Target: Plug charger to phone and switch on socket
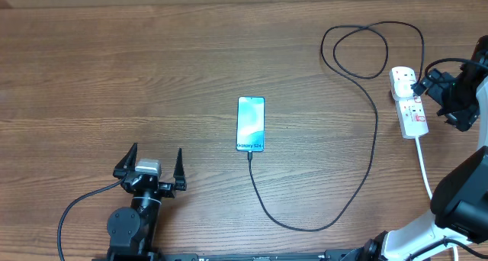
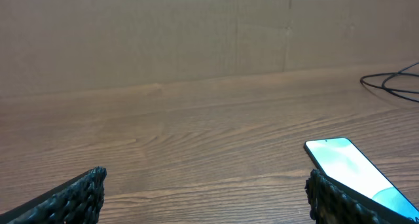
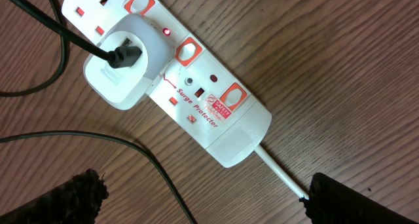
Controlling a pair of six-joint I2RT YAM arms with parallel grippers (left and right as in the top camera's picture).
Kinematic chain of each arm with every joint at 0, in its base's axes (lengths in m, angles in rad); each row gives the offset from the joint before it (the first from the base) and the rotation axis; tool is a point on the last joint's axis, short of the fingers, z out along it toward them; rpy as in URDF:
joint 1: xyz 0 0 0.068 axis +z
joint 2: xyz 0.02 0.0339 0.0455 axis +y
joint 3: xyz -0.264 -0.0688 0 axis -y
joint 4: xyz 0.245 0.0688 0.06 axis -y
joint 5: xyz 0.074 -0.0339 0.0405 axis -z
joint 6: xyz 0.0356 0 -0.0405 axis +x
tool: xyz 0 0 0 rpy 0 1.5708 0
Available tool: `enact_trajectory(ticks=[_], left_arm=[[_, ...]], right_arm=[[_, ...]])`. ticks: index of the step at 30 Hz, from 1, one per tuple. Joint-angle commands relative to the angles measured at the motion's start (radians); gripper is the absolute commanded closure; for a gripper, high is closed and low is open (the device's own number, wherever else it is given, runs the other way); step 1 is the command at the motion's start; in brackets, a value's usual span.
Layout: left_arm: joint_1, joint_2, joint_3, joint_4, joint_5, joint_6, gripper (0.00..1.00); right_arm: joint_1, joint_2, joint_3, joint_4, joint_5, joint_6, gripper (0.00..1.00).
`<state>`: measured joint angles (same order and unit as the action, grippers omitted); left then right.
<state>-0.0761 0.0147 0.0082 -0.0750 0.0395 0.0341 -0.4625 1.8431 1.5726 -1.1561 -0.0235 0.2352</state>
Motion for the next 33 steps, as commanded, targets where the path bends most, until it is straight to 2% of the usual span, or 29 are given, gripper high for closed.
enact_trajectory(ticks=[1,22,33], left_arm=[[0.004,-0.010,-0.003,-0.003,-0.014,0.023,0.00],[0.004,-0.010,-0.003,-0.003,-0.014,0.023,0.01],[0.004,-0.010,-0.003,-0.003,-0.014,0.023,0.00]], right_arm=[[0.000,-0.012,0.011,0.002,-0.005,-0.005,0.00],[-0.002,-0.029,0.011,0.002,-0.005,-0.005,0.00],[0.109,-0.288,0.011,0.002,-0.005,-0.005,0.00]])
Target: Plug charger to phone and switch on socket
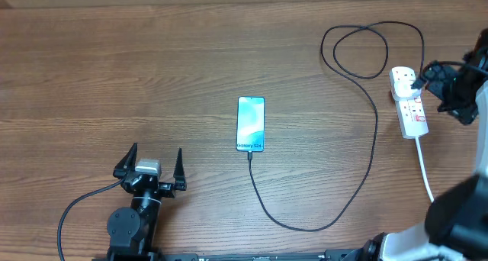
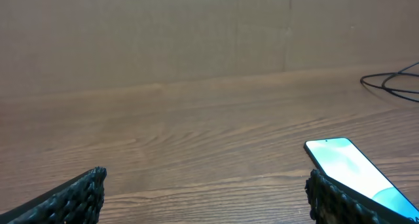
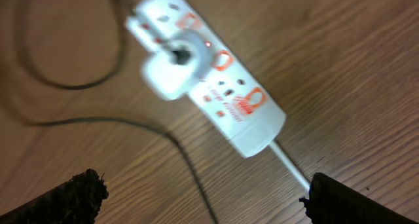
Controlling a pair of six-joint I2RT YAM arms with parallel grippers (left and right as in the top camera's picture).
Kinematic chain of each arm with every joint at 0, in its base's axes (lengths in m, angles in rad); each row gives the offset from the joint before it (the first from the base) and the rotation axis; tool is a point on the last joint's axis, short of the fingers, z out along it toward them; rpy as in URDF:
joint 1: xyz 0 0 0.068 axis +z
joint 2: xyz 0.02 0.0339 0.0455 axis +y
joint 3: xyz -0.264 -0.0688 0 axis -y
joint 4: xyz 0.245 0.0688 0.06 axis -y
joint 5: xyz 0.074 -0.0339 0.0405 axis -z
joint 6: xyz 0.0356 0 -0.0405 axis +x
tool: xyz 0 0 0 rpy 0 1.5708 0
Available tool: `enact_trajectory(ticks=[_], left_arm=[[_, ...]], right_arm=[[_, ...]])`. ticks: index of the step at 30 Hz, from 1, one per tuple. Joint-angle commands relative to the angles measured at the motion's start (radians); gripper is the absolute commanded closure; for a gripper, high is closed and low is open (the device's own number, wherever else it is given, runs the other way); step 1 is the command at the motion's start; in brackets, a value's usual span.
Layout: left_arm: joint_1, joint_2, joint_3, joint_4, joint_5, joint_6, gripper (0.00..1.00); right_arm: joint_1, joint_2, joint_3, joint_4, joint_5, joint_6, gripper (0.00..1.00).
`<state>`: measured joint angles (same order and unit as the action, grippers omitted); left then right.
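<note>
The phone point(image 1: 251, 124) lies face up mid-table with its screen lit, and its near corner shows in the left wrist view point(image 2: 353, 168). A black cable point(image 1: 358, 177) is plugged into its bottom end and runs in a loop to the white charger plug point(image 3: 171, 72) seated in the white power strip point(image 1: 409, 104). A red light glows on the strip point(image 3: 208, 44) beside the plug. My right gripper point(image 1: 450, 89) hangs open just right of the strip, above it. My left gripper point(image 1: 152, 165) rests open at the front left, far from the phone.
The strip's white lead point(image 1: 423, 169) runs toward the front edge on the right. The black cable coils in a loop point(image 1: 366, 51) at the back right. A brown wall point(image 2: 196, 34) stands behind the table.
My right gripper has risen and drawn back from the power strip, which looks smaller and blurred in the right wrist view. The left arm, phone and cable are unchanged.
</note>
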<state>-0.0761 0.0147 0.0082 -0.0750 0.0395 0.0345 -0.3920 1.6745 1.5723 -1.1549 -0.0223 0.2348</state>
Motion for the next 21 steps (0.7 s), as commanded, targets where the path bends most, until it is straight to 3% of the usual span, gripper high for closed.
enact_trajectory(ticks=[1,13,21], left_arm=[[0.004,-0.010,-0.003,-0.003,-0.014,0.022,0.01],[0.004,-0.010,-0.003,-0.003,-0.014,0.022,0.00],[0.004,-0.010,-0.003,-0.003,-0.014,0.022,0.00]], right_arm=[[0.048,-0.142,0.012,0.001,-0.006,-0.004,0.00],[0.254,-0.317,-0.027,0.000,-0.006,-0.004,0.00],[0.359,-0.382,-0.167,0.000,-0.006,-0.004,0.00]])
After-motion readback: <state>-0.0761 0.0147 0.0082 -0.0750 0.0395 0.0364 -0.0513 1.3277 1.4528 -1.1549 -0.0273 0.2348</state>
